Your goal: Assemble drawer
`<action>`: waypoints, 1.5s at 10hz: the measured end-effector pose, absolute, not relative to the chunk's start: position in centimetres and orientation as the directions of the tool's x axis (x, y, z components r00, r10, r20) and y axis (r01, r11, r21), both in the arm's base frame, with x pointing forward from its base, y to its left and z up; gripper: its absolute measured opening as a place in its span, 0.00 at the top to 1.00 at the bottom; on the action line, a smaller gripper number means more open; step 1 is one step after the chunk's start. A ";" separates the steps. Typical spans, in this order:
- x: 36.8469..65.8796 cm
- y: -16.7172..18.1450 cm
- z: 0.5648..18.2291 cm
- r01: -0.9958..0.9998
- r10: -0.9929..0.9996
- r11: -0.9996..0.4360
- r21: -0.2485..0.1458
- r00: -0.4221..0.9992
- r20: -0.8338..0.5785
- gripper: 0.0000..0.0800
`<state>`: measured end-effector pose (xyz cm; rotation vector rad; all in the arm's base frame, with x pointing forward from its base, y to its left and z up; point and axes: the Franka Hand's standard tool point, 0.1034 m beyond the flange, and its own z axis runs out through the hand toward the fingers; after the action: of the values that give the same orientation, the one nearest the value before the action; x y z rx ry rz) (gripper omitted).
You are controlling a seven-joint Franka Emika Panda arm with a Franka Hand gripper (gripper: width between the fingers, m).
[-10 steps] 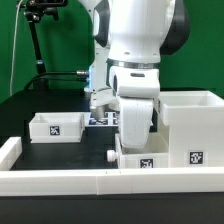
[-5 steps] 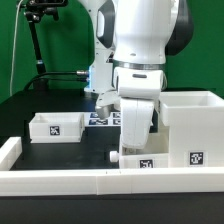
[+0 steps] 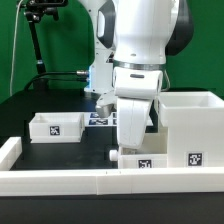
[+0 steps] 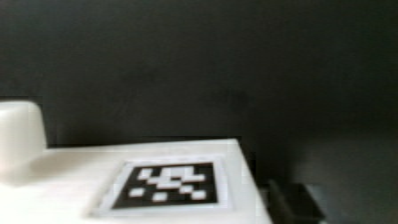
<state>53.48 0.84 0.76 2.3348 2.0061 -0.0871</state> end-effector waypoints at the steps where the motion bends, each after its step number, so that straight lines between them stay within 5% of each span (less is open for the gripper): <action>1: 53.6 0.7 1.6 0.988 0.984 -0.152 0.008 0.152 -0.087 0.49; 2: 53.8 0.7 2.6 0.988 0.984 -0.153 0.011 0.153 -0.090 0.49; 3: 54.0 0.5 3.7 0.988 0.984 -0.153 0.008 0.153 -0.096 0.28; 4: 54.1 0.0 5.0 0.988 0.982 -0.157 -0.002 0.156 -0.106 0.22; 7: 54.3 -3.4 7.5 0.993 0.986 -0.116 -0.024 0.113 -0.127 0.19; 11: 54.7 -6.0 7.9 0.996 0.989 -0.083 -0.031 0.079 -0.124 0.19; 15: 54.6 -7.4 5.6 0.998 1.000 -0.013 -0.062 0.013 -0.013 0.19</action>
Offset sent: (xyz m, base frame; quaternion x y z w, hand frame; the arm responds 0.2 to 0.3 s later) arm 0.0024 -0.0178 0.0509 0.0322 -0.0333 -0.0229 0.9987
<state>54.58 -7.41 5.58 2.2603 2.2311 -0.0837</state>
